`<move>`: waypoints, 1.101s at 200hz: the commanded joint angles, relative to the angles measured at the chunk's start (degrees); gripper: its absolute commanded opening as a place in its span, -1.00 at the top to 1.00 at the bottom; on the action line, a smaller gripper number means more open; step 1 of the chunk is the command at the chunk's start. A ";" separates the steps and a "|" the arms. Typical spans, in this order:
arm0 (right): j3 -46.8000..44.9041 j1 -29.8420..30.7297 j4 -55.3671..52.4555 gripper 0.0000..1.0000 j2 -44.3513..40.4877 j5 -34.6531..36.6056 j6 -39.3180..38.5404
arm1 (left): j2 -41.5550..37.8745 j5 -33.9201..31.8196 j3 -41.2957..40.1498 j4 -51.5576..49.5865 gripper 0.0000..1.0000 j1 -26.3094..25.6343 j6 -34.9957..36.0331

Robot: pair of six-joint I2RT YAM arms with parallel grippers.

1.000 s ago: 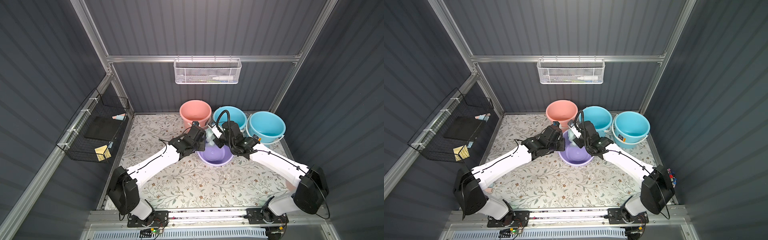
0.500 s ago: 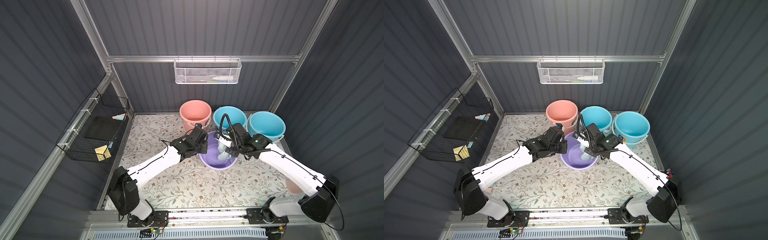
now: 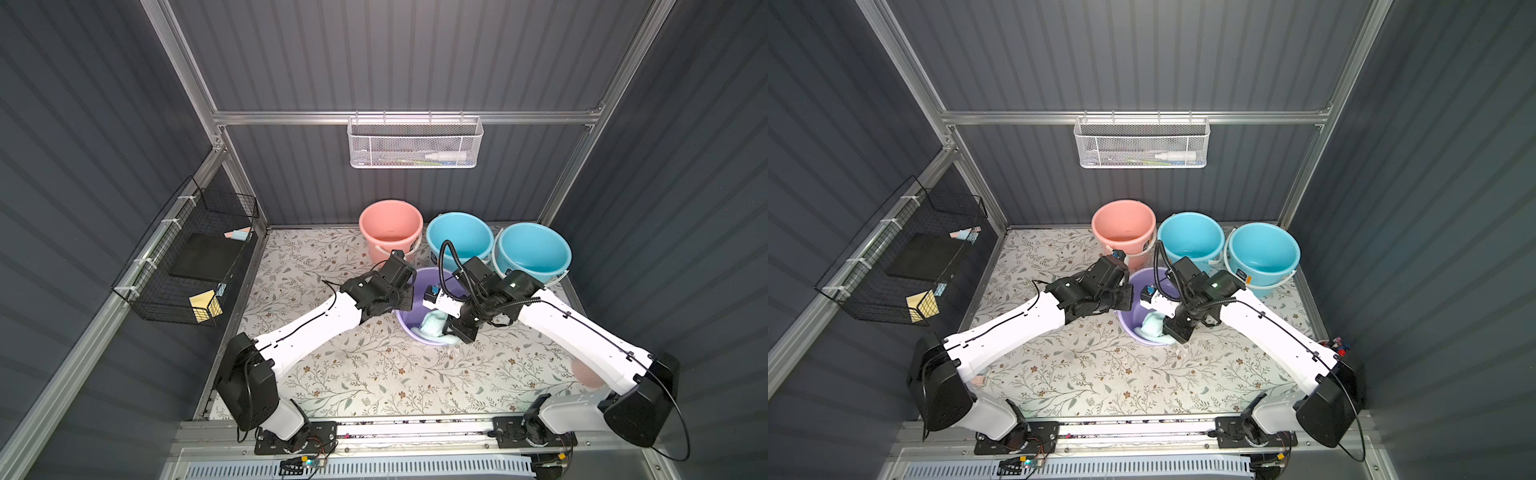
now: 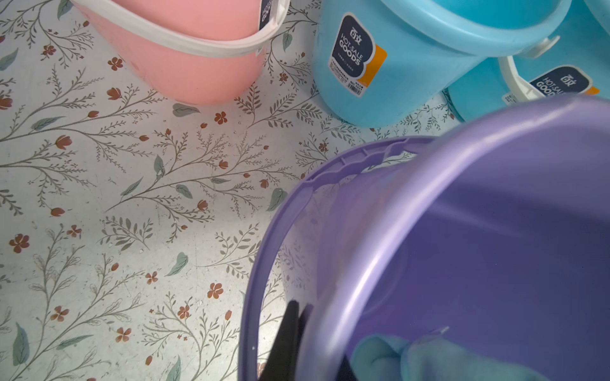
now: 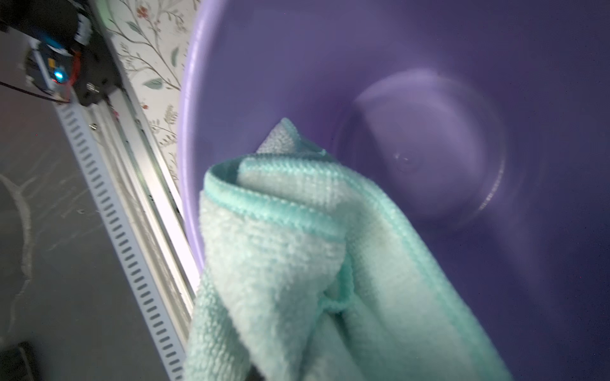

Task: Wipe the inside of the bucket with a cloth
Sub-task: Wipe the dirt from the inside of the bucket.

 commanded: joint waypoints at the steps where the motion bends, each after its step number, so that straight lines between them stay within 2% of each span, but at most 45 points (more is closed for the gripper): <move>1: -1.91 0.19 10.22 1.00 0.80 -14.39 7.83 | -2.23 -1.41 2.53 1.80 1.00 0.26 -0.78; 19: -3.05 0.21 20.02 1.00 1.63 -14.81 13.48 | -2.61 -1.43 2.28 1.87 1.00 0.26 -0.72; 61: -5.45 0.16 40.01 1.00 3.23 -7.88 24.46 | -2.98 -1.31 1.91 1.95 1.00 0.24 -0.89; 77: -6.53 0.23 44.81 1.00 3.24 -3.04 26.17 | -3.17 -1.23 1.74 2.09 1.00 0.23 -0.97; 92: -7.61 0.23 47.26 1.00 2.78 5.94 26.70 | -3.10 -0.99 1.55 2.22 1.00 0.27 -1.00; 118: -10.15 0.23 52.92 1.00 1.35 17.36 22.94 | -2.95 -0.35 1.16 2.81 1.00 0.29 -1.11; 181: -10.66 0.24 63.46 1.00 2.95 24.67 9.45 | -2.55 0.32 1.03 3.26 1.00 0.25 -0.99; 220: -9.14 0.32 60.56 1.00 2.35 35.16 -1.36 | -2.80 0.16 0.73 3.10 1.00 0.24 -1.07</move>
